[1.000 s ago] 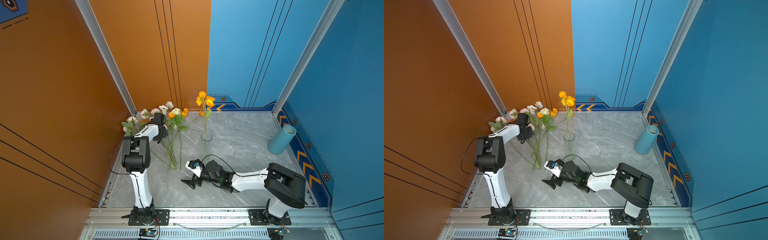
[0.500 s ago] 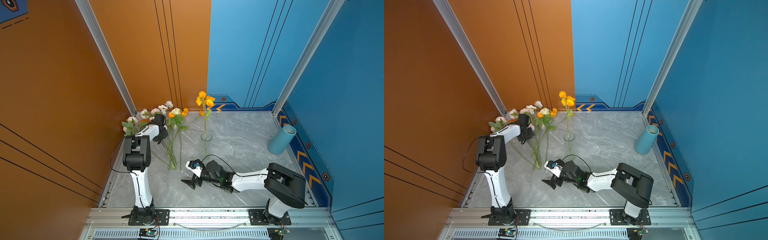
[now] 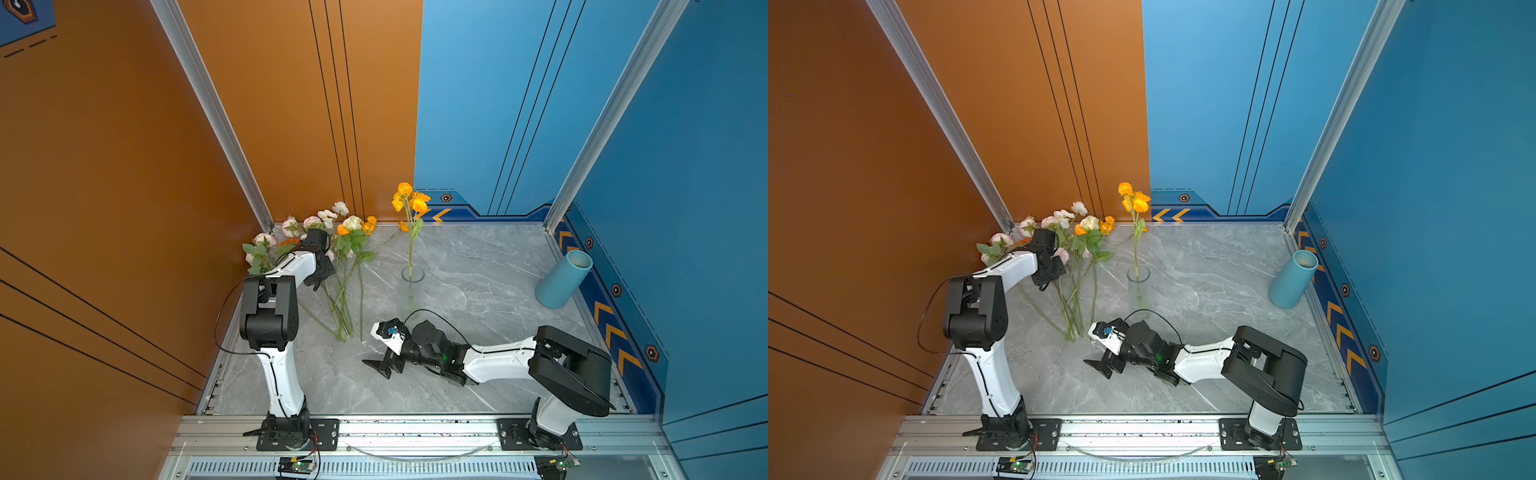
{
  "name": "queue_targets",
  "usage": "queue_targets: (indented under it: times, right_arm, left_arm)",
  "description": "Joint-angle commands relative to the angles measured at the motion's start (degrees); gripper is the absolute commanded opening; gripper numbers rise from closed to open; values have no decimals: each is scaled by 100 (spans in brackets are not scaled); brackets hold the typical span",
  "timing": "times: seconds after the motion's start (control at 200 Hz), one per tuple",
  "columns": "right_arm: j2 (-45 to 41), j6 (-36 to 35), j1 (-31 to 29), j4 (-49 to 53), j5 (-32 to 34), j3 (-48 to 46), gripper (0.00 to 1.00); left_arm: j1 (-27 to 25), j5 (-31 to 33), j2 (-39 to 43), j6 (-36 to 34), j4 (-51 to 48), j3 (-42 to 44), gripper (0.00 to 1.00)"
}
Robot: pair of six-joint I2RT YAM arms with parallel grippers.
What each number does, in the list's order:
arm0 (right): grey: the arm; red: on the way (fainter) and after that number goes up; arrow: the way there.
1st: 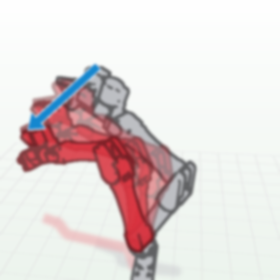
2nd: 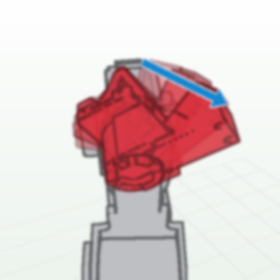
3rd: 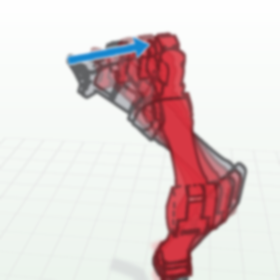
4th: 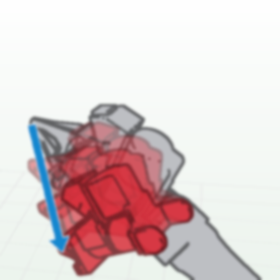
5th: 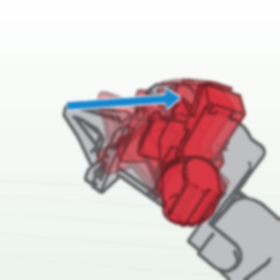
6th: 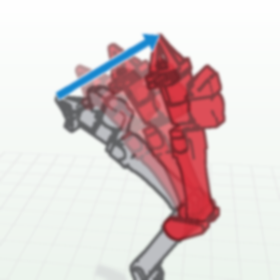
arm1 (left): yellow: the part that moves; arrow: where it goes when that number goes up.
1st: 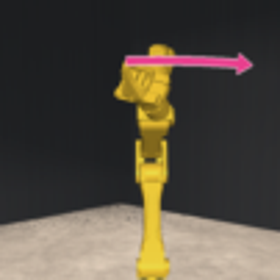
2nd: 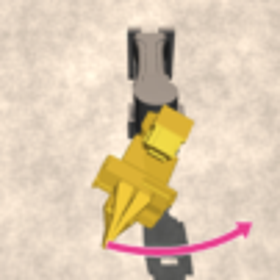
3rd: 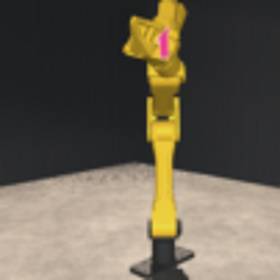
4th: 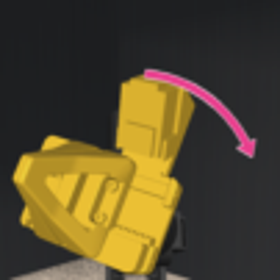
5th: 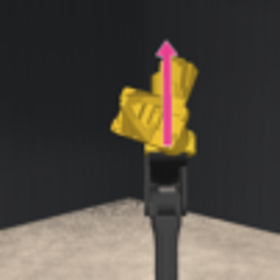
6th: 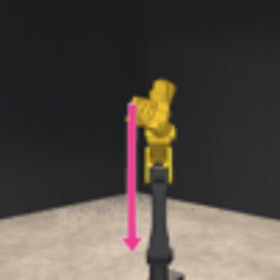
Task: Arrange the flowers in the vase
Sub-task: 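Lift a white rose by its stem with the left gripper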
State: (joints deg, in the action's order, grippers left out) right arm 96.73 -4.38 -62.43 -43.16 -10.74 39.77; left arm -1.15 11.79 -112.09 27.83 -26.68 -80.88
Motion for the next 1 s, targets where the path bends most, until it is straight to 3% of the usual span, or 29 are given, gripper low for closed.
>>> queue_targets:
  times: [0.0, 0.2, 0.395, 0.596, 0.736, 0.841, 0.996]
  right_arm:
    - [-173, -98, 42, 67, -34, -50, 100]
    - [-242, -52, 73, -11, -25, -117, 100]
    - [-651, -112, 107, -149, 220, -356, 100]
    - [-1729, -396, 150, -327, 750, -890, 100]
    - [-2120, -356, 173, -660, 1082, -1192, 100]
    - [-2247, -213, 188, -1318, 1389, -1554, 100]
    - [-2684, -287, 236, -672, 1568, -1414, 100]
  left_arm:
    - [-30, 331, 742, -171, -70, 295, 0]
    - [-101, 937, 1586, -317, -501, 701, 0]
    - [-241, 844, 2468, -559, -505, 990, 0]
    - [-958, 1101, 3807, -672, -385, 1202, 0]
    - [-2047, 1199, 4877, -1370, 1057, 1691, 0]
    - [-2928, 1375, 5500, -1994, 2727, 2137, 0]
    - [-3776, 1015, 5645, -2772, 4370, 2434, 0]
